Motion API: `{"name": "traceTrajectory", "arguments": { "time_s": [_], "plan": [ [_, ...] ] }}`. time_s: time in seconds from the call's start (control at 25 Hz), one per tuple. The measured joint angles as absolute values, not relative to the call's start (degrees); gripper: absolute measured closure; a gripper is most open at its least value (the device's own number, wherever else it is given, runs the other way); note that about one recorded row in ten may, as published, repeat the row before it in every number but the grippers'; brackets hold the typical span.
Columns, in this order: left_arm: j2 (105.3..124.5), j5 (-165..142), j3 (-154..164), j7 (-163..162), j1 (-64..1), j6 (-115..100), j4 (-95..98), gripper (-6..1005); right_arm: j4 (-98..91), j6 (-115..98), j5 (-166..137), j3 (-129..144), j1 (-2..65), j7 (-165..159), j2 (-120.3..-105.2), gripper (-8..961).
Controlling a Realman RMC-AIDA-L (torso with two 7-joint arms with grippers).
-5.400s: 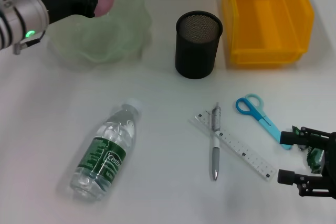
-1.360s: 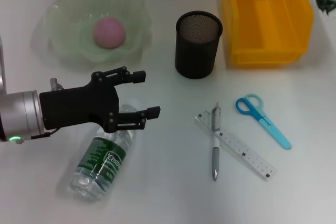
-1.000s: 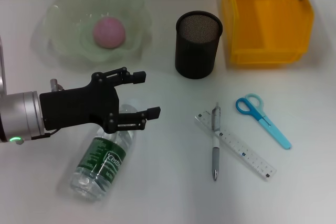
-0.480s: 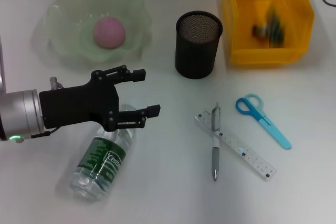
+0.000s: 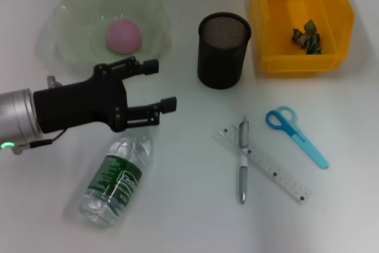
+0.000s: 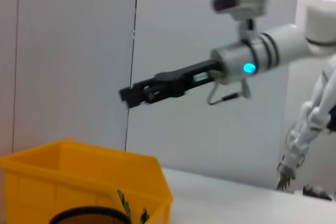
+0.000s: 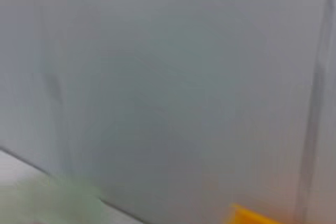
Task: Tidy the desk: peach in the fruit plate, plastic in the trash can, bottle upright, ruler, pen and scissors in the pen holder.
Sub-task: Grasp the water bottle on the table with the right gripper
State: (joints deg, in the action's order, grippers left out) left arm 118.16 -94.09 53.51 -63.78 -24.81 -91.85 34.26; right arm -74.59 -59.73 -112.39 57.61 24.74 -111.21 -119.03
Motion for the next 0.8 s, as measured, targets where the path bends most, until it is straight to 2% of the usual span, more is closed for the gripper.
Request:
{"name": "traceTrajectory", "arguments": {
  "time_s": [0.2,0.36,0.56,0.8],
  "plan": [
    [118.35,-93.83,52.39,-68.55,-24.52,-92.78,36.49,163,-74.30,-74.36,-91.94,57.91,13.58,-94.99,-119.29,289],
    [118.61,-94.19,52.91,-77.81,-23.57,-91.84,41.25,164,-68.12,-86.26,-87.97,57.93,7.53,-83.00,-119.45,154],
    [118.80,-94.49,57.61,-90.80,-19.17,-88.69,53.75,164,-56.67,-89.48,-88.16,56.11,4.64,-74.58,-119.35,115],
    [118.61,-104.16,73.04,-116.73,-10.66,-77.99,80.67,165,-50.09,-91.27,-89.59,53.10,4.15,-70.00,-119.19,114]
  ]
}}
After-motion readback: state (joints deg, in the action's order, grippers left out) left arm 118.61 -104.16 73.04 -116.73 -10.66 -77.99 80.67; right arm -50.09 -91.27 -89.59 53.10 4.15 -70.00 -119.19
